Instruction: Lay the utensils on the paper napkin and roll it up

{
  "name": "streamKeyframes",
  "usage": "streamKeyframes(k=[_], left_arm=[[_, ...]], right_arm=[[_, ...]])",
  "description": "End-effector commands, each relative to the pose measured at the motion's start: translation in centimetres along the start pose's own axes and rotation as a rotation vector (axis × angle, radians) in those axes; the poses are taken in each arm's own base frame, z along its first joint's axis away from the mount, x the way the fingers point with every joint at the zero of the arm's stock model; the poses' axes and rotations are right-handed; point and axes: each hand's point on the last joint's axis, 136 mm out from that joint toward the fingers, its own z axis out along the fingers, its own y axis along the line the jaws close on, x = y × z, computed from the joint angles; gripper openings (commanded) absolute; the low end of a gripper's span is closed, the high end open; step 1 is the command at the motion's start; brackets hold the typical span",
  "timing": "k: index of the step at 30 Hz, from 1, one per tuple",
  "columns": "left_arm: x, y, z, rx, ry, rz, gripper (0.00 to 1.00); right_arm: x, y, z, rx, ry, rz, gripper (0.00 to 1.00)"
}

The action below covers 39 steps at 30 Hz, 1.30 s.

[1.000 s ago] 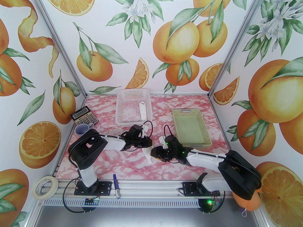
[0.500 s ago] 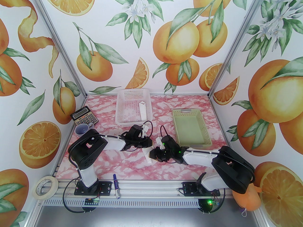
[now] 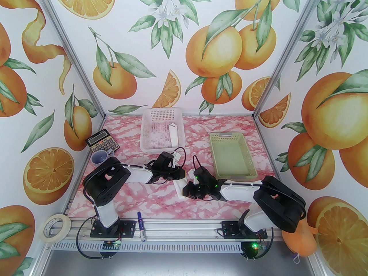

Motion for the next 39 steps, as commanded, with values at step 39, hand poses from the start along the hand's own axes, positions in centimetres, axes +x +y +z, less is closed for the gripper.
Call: streamKeyframes(k=[39], left_arm=[[-0.6,-2.1,-10.8,0.016,-0.160,0.066,0.25]], right_arm=[[2.4,-6.1,1.2,0.211,0.064,0.074,0.00]])
